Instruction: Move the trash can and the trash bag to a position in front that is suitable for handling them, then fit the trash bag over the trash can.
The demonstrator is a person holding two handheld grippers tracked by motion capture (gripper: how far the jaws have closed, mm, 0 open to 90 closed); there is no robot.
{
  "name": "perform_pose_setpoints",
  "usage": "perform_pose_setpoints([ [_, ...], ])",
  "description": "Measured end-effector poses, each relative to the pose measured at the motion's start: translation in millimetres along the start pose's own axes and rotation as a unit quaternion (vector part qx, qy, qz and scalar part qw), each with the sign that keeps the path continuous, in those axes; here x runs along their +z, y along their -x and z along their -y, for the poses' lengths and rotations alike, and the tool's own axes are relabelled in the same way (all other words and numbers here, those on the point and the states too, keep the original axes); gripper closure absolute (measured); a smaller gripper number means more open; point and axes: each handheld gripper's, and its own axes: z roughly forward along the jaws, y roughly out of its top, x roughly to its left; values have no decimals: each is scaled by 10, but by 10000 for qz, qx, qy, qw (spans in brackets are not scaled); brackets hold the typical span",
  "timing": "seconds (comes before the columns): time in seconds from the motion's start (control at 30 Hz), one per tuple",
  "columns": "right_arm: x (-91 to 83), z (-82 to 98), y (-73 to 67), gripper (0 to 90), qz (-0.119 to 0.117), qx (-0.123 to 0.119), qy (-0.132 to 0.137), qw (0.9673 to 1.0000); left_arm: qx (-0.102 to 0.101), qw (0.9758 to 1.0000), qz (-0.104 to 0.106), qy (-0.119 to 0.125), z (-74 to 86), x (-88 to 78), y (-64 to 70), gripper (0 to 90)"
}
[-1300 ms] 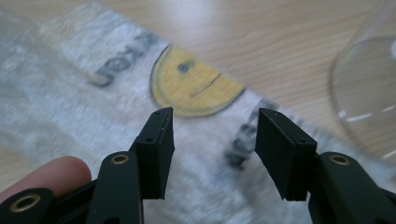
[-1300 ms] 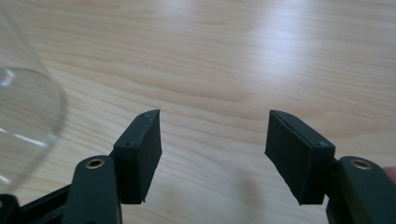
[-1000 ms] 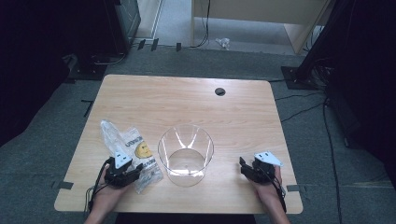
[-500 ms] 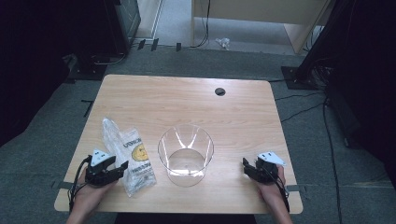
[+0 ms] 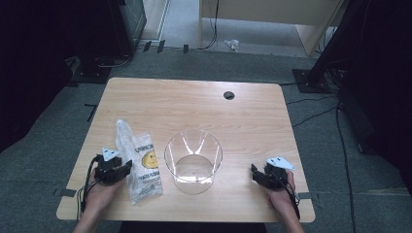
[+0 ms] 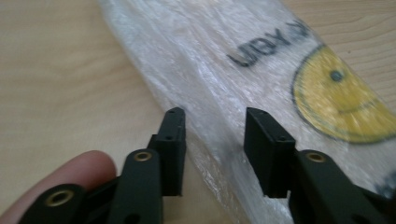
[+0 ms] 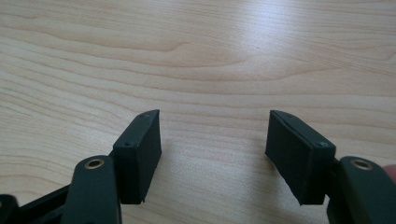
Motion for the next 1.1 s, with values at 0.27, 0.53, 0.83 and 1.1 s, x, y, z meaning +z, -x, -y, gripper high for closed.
perform_pose_setpoints([
  [0.27,6,2,-9,358,6,27,-30,10000,-777,9969,67,55,-156,-41,-39,363],
  [0.53,13,-3,-8,358,42,69,-52,10000,-732,9961,370,-321,-55,-196,118,184],
  [0.83,5,0,-25,352,70,28,-87,9999,-266,9986,130,-433,-109,9,352,411],
  [1.1,4,5,-31,351,65,-2,-94,9999,-398,9984,320,-247,-142,81,351,825],
])
